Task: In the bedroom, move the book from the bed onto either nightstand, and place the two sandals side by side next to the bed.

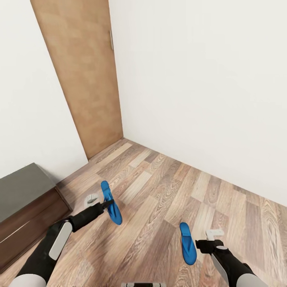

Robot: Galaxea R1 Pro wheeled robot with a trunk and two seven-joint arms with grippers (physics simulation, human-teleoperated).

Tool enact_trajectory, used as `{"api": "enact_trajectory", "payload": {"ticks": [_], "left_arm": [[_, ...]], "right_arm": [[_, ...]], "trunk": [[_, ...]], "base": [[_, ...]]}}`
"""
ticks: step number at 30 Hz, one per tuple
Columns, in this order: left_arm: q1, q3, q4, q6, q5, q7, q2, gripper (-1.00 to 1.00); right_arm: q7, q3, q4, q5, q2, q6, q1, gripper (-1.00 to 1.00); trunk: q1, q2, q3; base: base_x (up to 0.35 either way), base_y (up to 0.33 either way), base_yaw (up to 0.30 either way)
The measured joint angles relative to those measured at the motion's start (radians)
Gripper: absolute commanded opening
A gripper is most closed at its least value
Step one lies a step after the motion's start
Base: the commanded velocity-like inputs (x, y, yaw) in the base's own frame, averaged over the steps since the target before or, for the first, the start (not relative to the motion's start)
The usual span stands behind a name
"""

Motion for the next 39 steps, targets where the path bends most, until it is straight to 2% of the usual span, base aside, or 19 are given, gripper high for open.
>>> {"api": "enact_trajectory", "payload": {"ticks": [1, 5, 21, 23, 27, 29, 39], "left_arm": [[0.0, 0.0, 0.0, 0.015, 0.003, -0.029, 0.001, -1.0], [0.0, 0.0, 0.0, 0.029, 0.006, -0.06, 0.002, -1.0], [0.0, 0.0, 0.001, 0.03, 0.004, -0.064, 0.002, -1.0], [0.0, 0.0, 0.001, 0.03, 0.004, -0.064, 0.002, -1.0], [0.0, 0.0, 0.001, 0.029, 0.004, -0.064, 0.002, -1.0], [0.0, 0.0, 0.002, 0.028, 0.003, -0.064, 0.002, -1.0], [0.0, -0.002, 0.002, 0.027, 0.003, -0.062, 0.0, -1.0]], "right_arm": [[0.0, 0.0, 0.0, 0.0, 0.0, 0.0, 0.0, 1.0], [0.0, 0.0, 0.0, 0.0, 0.001, 0.0, 0.0, 1.0], [-0.001, 0.004, -0.002, 0.002, 0.009, 0.005, 0.0, 1.0], [-0.001, 0.004, -0.003, 0.002, 0.013, 0.006, 0.0, 1.0], [-0.002, 0.004, -0.004, 0.004, 0.05, 0.007, 0.0, 1.0], [-0.001, 0.004, -0.003, 0.005, 0.06, 0.007, 0.0, 1.0], [0.002, 0.006, -0.006, 0.006, 0.064, 0.008, 0.0, 1.0]], "trunk": [[0.0, 0.0, -0.004], [0.002, -0.001, -0.019], [0.009, -0.005, -0.081], [0.01, -0.005, -0.089], [0.012, -0.006, -0.105], [0.013, -0.007, -0.112], [0.018, -0.009, -0.151]], "base": [[0.0, 0.0, 0.0], [0.0, 0.0, 0.0], [0.0, 0.0, 0.0], [0.0, 0.0, 0.0], [0.0, 0.0, 0.0], [0.0, 0.0, 0.0], [0.0, 0.0, 0.0]]}}
